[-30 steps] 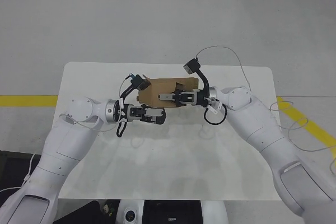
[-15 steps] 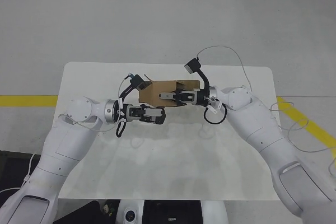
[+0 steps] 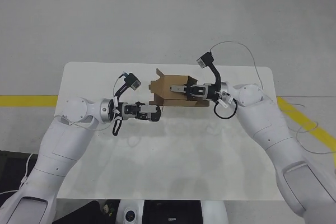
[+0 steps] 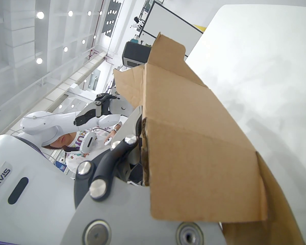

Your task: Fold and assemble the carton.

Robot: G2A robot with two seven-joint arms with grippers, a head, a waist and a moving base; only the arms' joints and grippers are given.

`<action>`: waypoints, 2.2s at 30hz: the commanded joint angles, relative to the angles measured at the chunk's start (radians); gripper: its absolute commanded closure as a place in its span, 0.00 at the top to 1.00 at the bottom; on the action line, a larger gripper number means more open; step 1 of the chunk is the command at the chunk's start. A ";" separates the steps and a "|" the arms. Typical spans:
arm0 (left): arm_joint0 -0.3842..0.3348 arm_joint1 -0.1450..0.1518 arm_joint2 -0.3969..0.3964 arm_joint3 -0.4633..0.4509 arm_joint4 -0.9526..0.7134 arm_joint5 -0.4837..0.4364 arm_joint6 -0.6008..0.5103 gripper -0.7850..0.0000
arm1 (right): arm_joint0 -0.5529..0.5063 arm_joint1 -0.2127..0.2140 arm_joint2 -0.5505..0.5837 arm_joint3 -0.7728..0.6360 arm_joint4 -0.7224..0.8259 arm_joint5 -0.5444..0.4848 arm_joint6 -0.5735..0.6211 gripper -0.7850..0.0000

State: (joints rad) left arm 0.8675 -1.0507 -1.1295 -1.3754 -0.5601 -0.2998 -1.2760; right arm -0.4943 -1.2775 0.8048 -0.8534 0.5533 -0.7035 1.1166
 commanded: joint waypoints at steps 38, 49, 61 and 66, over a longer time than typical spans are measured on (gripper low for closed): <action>-0.072 -0.025 0.123 0.074 0.399 -0.010 0.229 1.00 | -0.194 0.131 0.192 -0.309 0.088 0.148 0.148 0.00; -0.085 -0.033 0.129 0.079 0.343 -0.015 0.215 1.00 | -0.183 0.122 0.157 -0.316 0.101 0.147 0.147 0.00; -0.097 -0.039 0.126 0.105 0.318 -0.017 0.212 1.00 | -0.175 0.116 0.124 -0.328 0.120 0.157 0.157 0.00; -0.100 -0.040 0.122 0.113 0.314 -0.017 0.217 1.00 | -0.168 0.111 0.109 -0.326 0.128 0.162 0.162 0.00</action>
State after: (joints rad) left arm 0.7684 -1.0903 -1.0067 -1.2640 -0.2452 -0.3172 -1.0602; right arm -0.6638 -1.1655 0.9165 -1.1808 0.6803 -0.5425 1.2776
